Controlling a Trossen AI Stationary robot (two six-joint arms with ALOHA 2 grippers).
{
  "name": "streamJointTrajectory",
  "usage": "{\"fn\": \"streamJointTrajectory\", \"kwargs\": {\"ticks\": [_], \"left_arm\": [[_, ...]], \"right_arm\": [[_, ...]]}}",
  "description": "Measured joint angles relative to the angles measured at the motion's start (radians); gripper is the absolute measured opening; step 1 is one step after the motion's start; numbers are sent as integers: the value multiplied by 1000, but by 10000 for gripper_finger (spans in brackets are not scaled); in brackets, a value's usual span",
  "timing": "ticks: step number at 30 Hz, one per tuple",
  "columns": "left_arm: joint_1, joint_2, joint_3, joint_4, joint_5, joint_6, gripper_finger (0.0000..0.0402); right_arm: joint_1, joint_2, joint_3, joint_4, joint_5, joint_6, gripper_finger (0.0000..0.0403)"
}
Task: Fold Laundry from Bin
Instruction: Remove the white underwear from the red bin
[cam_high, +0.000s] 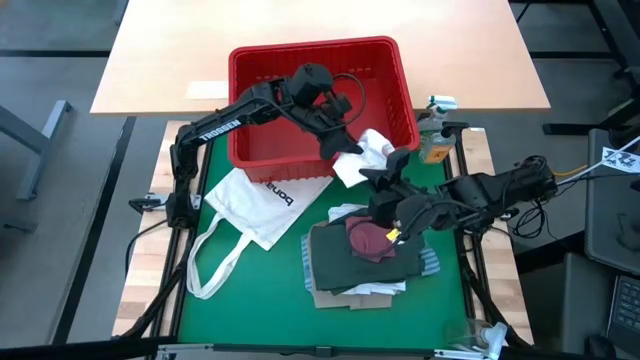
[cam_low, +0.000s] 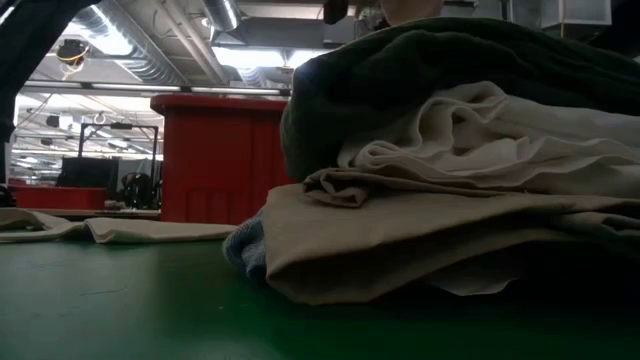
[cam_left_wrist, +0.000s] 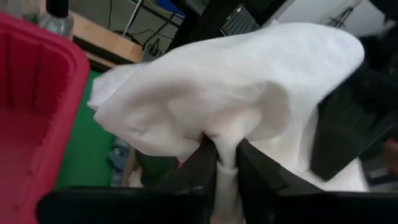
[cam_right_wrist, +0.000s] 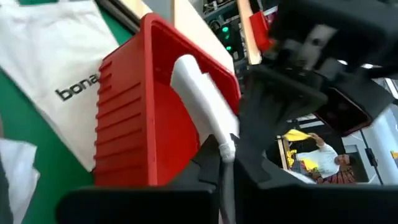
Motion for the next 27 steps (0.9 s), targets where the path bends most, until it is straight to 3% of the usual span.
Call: {"fn": "streamJointTrajectory", "kwargs": {"ticks": [3, 9, 15, 23, 27], "left_arm": [[0, 0, 0, 0, 0, 61, 76], [21, 0, 0, 0, -9, 247, 125], [66, -15, 0, -4, -151, 352, 158], [44, -20, -1, -109, -100, 330, 167], [-18, -20, -1, -217, -152, 334, 167]], "right_arm": [[0, -5, 0, 23, 32, 2, 21], [0, -29, -1, 21, 211, 2, 6], [0, -89, -1, 58, 332, 12, 11], [0, -161, -1, 70, 363, 9, 10], [0, -182, -1, 70, 370, 8, 5]]}}
